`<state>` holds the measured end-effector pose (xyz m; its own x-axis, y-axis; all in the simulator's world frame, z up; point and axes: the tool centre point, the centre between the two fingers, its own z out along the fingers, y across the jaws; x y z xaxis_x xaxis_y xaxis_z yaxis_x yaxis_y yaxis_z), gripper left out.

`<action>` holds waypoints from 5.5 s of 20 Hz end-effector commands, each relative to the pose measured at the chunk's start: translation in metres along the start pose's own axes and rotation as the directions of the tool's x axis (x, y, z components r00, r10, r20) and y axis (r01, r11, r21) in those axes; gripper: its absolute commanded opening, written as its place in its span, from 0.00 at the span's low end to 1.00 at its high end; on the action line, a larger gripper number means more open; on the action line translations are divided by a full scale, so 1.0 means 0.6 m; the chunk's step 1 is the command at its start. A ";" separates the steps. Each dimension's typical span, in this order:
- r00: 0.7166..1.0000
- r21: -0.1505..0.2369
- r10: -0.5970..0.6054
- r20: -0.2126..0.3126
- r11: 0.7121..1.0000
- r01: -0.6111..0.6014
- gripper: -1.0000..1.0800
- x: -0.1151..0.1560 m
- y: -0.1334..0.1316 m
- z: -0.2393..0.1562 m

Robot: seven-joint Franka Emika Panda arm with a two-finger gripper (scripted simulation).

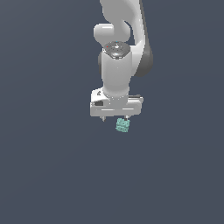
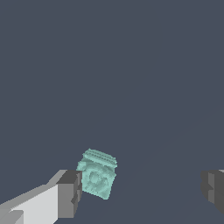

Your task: Pick up the object and move it to a goal position.

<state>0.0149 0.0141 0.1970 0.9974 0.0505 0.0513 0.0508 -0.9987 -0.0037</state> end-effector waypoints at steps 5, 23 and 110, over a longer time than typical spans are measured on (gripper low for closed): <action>0.999 -0.001 -0.053 0.003 0.999 0.053 0.96 -0.004 -0.003 0.008; 0.880 0.003 -0.473 0.026 0.881 0.474 0.96 -0.040 -0.030 0.069; 0.325 0.047 -0.945 0.020 0.326 0.944 0.00 -0.107 -0.255 -0.003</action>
<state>-0.0557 0.1530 0.1804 0.2774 0.9607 -0.0004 0.9607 -0.2774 0.0009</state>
